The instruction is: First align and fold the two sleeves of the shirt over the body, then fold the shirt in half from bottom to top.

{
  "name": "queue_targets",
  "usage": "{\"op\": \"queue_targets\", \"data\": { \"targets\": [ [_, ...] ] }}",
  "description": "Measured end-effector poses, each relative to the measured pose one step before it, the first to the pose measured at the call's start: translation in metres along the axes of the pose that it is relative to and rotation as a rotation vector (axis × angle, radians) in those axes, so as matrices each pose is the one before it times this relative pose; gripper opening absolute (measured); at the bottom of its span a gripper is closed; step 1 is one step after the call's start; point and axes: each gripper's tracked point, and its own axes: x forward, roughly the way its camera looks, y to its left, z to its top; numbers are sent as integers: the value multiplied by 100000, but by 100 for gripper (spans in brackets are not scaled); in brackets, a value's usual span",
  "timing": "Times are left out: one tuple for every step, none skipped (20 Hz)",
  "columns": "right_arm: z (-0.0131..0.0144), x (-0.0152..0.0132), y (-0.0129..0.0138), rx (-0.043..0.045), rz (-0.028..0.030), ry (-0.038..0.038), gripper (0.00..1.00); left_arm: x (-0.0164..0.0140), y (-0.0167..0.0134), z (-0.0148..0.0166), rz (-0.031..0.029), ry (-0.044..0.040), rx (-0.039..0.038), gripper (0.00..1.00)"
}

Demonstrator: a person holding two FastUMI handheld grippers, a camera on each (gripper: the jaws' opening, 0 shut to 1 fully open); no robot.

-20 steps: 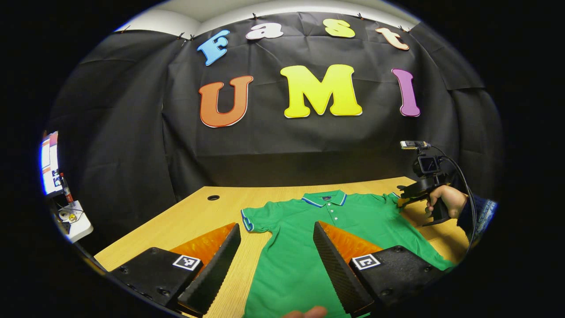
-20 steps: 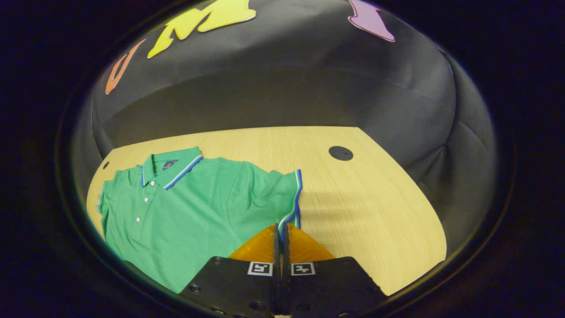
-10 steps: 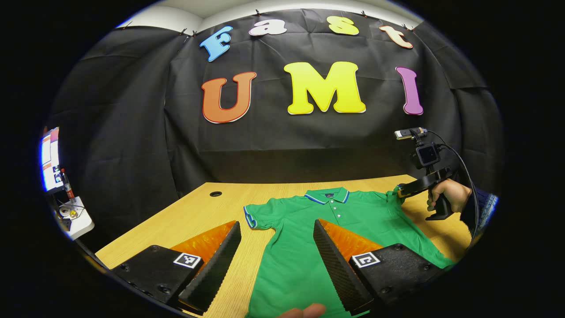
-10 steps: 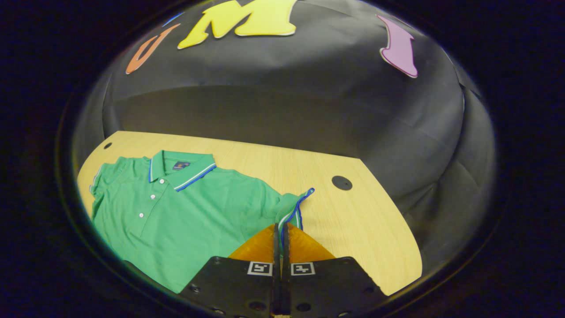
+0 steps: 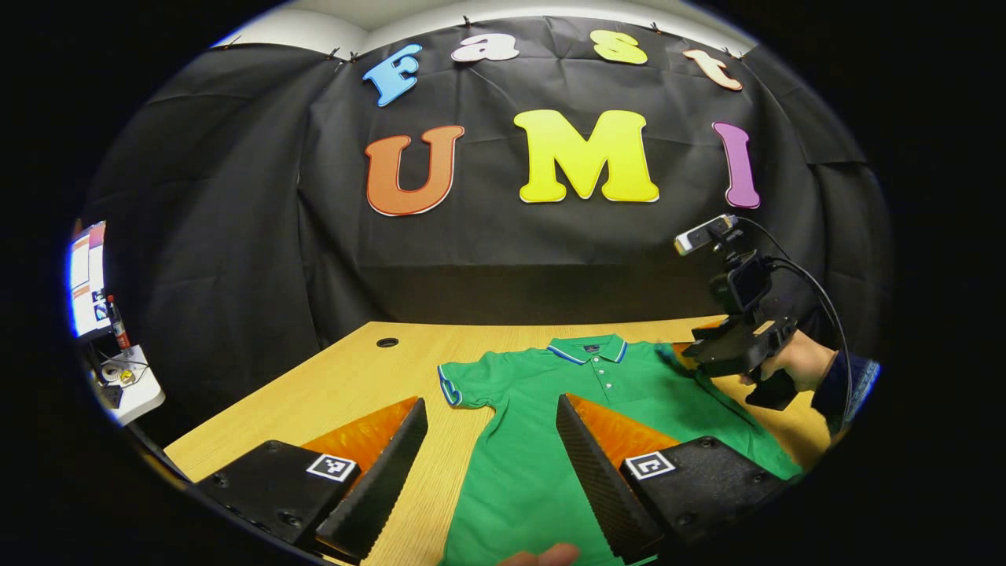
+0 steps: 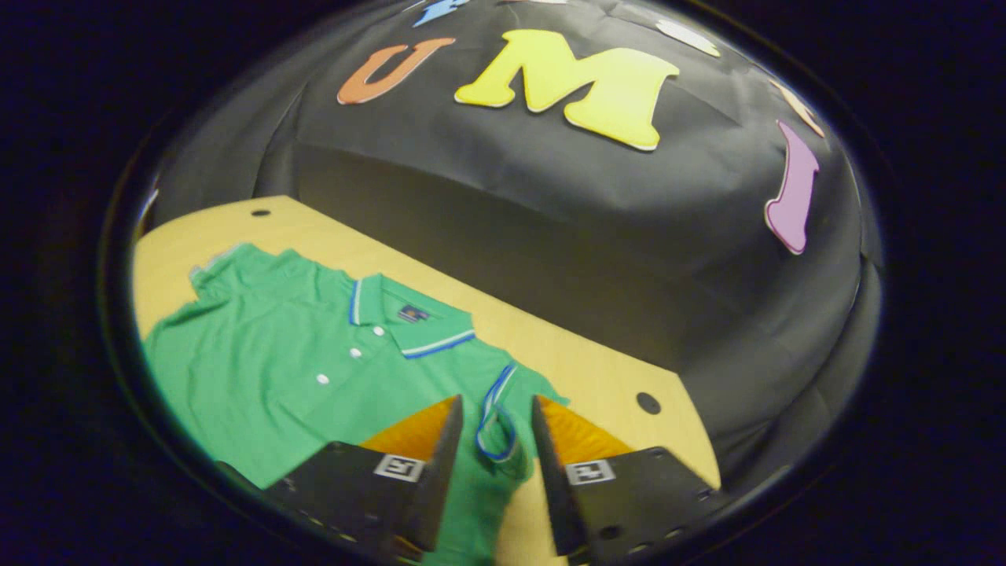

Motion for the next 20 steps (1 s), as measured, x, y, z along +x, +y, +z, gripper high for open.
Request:
{"op": "queue_targets", "data": {
  "targets": [
    [851, -451, 576, 4541, 1936, -2429, 65, -19, -68, 123, -21, -457, 80, 100],
    [829, -895, 87, 3974, 802, -2708, 84, -74, -93, 135, -97, -505, 130, 100],
    [625, -881, 84, 2551, 180, -1994, 93, 70, -153, 53, -271, -332, -129, 100],
    [522, -999, 89, 2079, -171, -913, 97, 64, -112, -80, -335, 231, -407, 100],
    [610, -1065, 158, 2458, 21, -1393, 95, 65, -158, -120, -296, 229, -493, 100],
    [382, -1198, 208, 2393, 657, -882, 97, -28, -117, -42, -137, 170, -647, 100],
    [476, -1384, 389, 3237, 1653, -1455, 93, 71, 9, 1, 658, 208, -840, 100],
    [548, -1473, 396, 2826, 1690, -1253, 95, 47, 278, -167, 1201, 543, -1107, 100],
    [637, -1478, -70, 3007, 91, -1983, 95, 14, 115, 7, 789, 659, -1279, 100],
    [742, -1638, -162, 1993, -321, -2307, 97, -49, -264, 17, -334, 93, -1095, 100],
    [498, -1632, -378, 1125, -993, -1525, 97, -16, -285, 128, -754, -280, -1068, 100],
    [576, -1802, -377, 279, -707, -1806, 95, 9, -243, -18, -714, 135, -476, 100],
    [742, -1833, -32, -401, 1086, -2453, 95, -66, -139, -123, -344, -66, 279, 100],
    [1093, -1987, 166, 474, 2571, -3637, 95, 16, 116, 56, 701, -240, 769, 100],
    [784, -1947, -142, 1166, 1126, -2578, 95, -4, 204, -157, 1245, 298, 601, 100],
    [341, -2030, -587, 936, -414, -567, 95, 45, -2, -258, 726, 771, -157, 100],
    [336, -1828, -679, 1008, -1031, -912, 96, -67, -422, -163, -722, 682, -844, 100],
    [424, -1848, -642, 1079, -1105, -1050, 95, -106, -567, -101, -1037, 514, -1069, 100],
    [229, -1733, -602, -150, -917, -2015, 95, -132, -285, -76, -85, 422, -909, 100],
    [40, -1631, -824, -741, -957, -2504, 95, -14, -28, -128, 1208, -103, -836, 100]
  ]
}}
